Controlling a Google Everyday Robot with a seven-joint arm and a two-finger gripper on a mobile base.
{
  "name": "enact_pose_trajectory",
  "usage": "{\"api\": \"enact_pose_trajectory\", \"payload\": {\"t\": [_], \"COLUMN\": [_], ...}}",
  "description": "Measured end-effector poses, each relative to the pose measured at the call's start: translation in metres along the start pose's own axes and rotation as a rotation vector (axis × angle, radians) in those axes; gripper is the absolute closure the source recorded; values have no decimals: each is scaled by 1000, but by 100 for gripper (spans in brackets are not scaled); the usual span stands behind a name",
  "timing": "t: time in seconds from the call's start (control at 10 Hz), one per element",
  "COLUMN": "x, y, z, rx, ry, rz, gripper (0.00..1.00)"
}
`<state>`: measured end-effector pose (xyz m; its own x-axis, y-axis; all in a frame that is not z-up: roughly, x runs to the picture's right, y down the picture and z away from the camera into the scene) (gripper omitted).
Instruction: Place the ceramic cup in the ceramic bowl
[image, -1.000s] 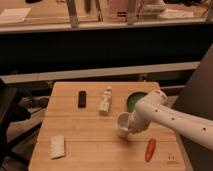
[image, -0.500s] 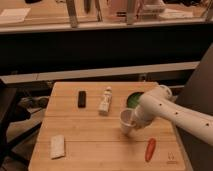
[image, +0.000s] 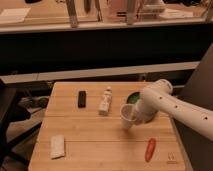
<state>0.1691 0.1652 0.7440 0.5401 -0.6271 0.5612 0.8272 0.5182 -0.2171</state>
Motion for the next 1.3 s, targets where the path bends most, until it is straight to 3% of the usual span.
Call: {"api": "enact_pose_trajectory", "payload": {"t": [0.5, 1.3], "x": [13, 67], "y": [4, 0], "z": [-2, -4], "rx": [-6, -6], "ry": [0, 17], "rz": [13, 44], "gripper": [99, 99]}}
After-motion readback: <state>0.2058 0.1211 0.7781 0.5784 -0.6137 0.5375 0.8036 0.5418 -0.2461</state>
